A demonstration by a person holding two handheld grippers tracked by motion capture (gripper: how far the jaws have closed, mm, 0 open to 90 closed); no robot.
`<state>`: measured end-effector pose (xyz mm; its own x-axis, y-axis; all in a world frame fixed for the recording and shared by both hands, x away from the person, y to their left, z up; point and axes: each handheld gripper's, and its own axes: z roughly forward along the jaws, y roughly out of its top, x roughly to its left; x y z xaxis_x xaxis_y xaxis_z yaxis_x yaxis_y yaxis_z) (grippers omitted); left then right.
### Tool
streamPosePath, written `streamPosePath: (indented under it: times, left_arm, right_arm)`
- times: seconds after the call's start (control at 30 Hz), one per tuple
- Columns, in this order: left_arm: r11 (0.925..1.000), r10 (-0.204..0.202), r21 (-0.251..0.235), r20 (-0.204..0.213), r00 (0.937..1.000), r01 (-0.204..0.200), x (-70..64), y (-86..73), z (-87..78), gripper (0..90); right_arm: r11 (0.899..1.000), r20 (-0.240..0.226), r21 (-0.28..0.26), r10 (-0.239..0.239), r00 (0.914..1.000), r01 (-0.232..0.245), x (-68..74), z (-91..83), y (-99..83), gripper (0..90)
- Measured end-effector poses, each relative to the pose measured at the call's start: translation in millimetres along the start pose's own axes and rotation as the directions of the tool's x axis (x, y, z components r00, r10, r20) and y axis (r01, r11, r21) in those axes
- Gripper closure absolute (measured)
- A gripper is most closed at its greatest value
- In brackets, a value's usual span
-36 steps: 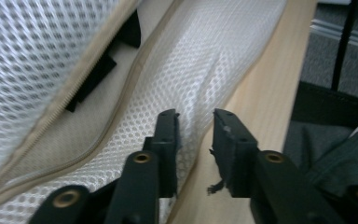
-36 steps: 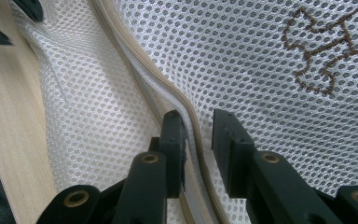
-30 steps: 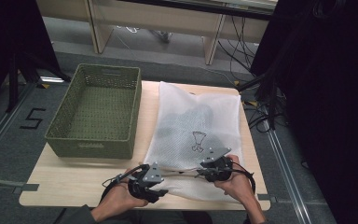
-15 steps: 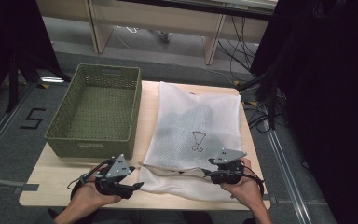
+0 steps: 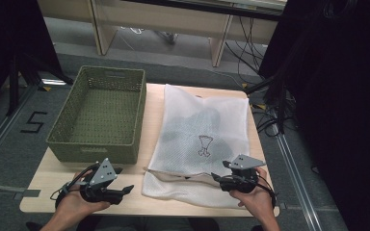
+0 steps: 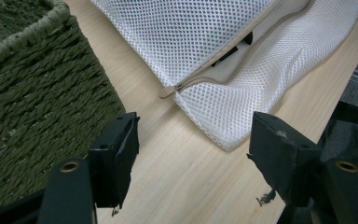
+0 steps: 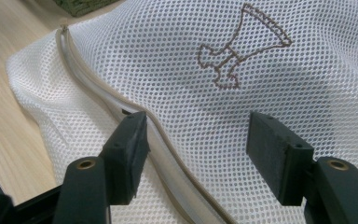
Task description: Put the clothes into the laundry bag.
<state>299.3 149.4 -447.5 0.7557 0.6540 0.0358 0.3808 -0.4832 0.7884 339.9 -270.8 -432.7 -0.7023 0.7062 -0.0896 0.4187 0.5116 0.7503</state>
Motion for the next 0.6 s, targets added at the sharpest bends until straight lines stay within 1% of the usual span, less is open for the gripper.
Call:
streamPosePath:
  times: [0.07, 0.1, 0.17, 0.27, 0.4, 0.5, 0.6]
  left_arm:
    - [1.0, -0.001, 0.004, -0.004, 1.0, 0.001, 0.0, -2.0, -1.6, 31.4]
    - [1.0, -0.002, -0.005, -0.008, 1.0, 0.002, -0.2, -3.1, -1.4, 30.9]
    - [1.0, -0.004, -0.009, -0.011, 0.9999, 0.004, -0.4, -4.4, -2.0, 29.6]
    - [0.9999, -0.009, -0.011, -0.011, 0.9999, 0.009, -1.2, -6.2, -3.9, 28.0]
    - [0.9997, -0.013, -0.02, -0.01, 0.9999, 0.013, -2.6, -9.8, -8.0, 25.4]
    - [0.9991, -0.032, -0.027, -0.01, 0.9994, 0.032, -2.7, -14.2, -12.6, 21.9]
    - [0.9982, -0.052, -0.032, -0.012, 0.9986, 0.051, -2.7, -19.6, -17.1, 21.0]
  right_arm:
    - [1.0, 0.006, -0.013, 0.007, 1.0, -0.007, 1.2, -1.7, -0.6, 38.0]
    - [1.0, 0.007, -0.021, 0.023, 0.9997, -0.023, 2.2, -3.2, -0.9, 37.5]
    - [0.999, 0.008, -0.038, 0.039, 0.9992, -0.038, 3.3, -5.7, -1.4, 36.8]
    - [0.997, 0.016, -0.058, 0.045, 0.9989, -0.044, 5.0, -9.1, -3.2, 36.1]
    - [0.997, 0.009, -0.061, 0.054, 0.9985, -0.054, 9.6, -12.8, -8.2, 34.9]
    - [0.996, 0.0, -0.059, 0.067, 0.9978, -0.067, 14.5, -15.5, -12.7, 33.9]
    - [0.997, -0.007, -0.046, 0.065, 0.9979, -0.065, 20.2, -17.1, -17.4, 33.5]
